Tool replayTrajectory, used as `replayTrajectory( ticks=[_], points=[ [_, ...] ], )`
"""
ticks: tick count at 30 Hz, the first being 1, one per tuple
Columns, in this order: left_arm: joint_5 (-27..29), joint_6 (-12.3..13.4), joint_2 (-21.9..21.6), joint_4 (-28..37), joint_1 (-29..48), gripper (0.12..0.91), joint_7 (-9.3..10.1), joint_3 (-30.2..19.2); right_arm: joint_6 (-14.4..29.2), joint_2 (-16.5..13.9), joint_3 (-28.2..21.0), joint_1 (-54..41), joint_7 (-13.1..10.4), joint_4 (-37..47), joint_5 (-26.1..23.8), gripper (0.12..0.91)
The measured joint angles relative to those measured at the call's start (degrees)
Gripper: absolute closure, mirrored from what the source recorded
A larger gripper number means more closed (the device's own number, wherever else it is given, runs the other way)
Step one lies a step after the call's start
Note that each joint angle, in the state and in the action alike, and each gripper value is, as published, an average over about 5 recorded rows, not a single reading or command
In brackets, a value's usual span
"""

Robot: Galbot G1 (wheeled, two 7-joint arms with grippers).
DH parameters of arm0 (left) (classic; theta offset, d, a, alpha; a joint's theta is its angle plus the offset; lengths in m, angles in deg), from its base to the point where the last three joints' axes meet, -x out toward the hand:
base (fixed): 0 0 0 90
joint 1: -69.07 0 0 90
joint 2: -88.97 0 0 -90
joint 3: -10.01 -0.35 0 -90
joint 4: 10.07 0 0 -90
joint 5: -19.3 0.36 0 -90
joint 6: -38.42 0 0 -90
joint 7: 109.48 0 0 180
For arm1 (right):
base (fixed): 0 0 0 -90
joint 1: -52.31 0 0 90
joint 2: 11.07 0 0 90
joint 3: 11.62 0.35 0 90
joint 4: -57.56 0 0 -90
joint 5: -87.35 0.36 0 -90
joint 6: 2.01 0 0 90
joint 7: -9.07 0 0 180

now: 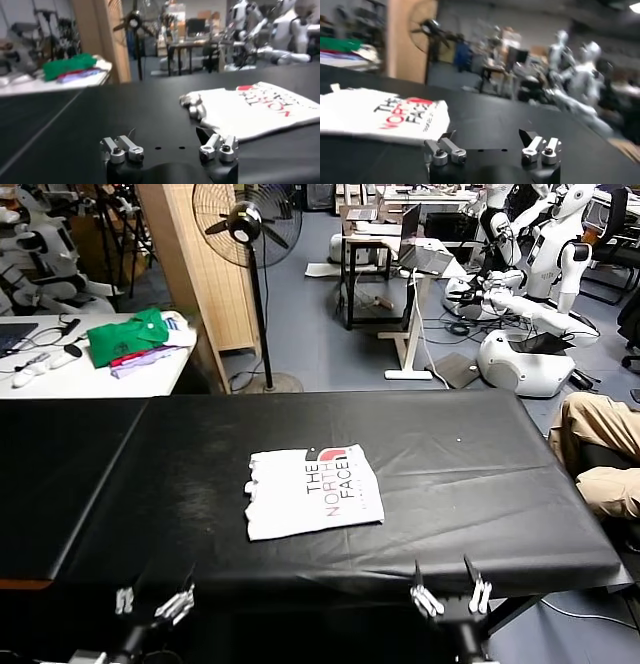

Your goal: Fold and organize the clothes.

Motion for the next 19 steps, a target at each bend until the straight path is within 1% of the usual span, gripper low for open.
replayTrajectory(
  ticks=[3, 6, 19],
  points=[
    [-0.57, -1.46, -0.02, -1.49, -3.08, 0.232, 1.32, 0.35, -1.49, 0.22, -0.56, 3.78, -0.87, -1.74, 0.78, 0.227],
    [-0.54, -2.43, 0.0, -2.72, -5.32, 0.232, 1.82, 0.7, -2.32, 0.28, -0.74, 6.11, -1.31, -2.62, 1.19, 0.227],
    [-0.37, -3.25, 0.06, -3.57, -6.99, 0.232, 1.35, 1.16, -2.58, 0.44, -0.88, 8.65, -1.41, -3.51, 1.2, 0.227]
  ],
)
